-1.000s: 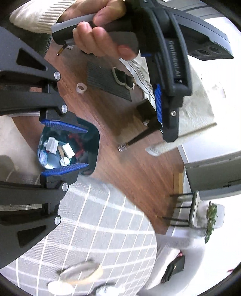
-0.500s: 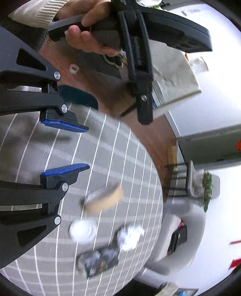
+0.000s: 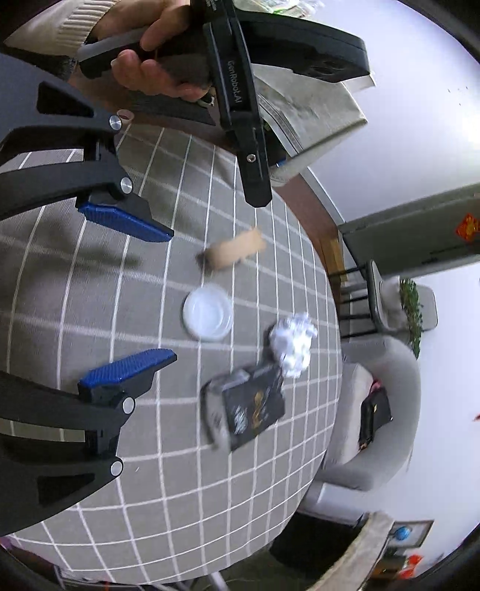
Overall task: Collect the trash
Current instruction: 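Move both open grippers back over the table, then grasp the cardboard tape ring with the left gripper while the right gripper grasps another white lid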
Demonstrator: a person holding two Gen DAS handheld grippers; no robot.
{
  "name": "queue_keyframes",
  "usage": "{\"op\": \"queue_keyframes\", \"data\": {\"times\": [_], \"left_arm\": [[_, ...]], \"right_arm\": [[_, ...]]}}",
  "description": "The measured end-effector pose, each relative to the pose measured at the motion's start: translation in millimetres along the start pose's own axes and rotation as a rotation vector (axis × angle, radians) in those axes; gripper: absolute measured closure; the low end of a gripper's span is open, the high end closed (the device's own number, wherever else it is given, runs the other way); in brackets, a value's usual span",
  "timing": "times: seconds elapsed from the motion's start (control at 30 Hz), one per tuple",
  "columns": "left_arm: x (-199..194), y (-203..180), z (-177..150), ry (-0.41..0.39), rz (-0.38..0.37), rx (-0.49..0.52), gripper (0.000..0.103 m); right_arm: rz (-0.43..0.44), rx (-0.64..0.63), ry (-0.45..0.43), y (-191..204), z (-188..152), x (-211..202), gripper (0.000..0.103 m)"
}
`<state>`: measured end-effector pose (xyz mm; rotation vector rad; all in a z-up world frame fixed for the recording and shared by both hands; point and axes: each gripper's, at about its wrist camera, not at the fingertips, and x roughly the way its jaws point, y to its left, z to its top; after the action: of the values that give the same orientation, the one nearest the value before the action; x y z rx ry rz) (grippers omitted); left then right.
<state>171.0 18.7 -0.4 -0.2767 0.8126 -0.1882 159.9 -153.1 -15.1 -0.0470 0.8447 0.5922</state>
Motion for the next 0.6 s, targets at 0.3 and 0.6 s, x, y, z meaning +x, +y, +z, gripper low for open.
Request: {"op": "queue_keyframes", "data": {"times": [0.3,0.6], "left_arm": [[29,-19,0,0.024,0.011,0.0,0.022],[46,-29,-1,0.042,0.047,-0.023,0.026]], "right_arm": [[-0.009,0.032,0.009,-21,-9,-6,0.041],[-0.016,0.042,0.012,-32,-11,-10,0.041]]}}
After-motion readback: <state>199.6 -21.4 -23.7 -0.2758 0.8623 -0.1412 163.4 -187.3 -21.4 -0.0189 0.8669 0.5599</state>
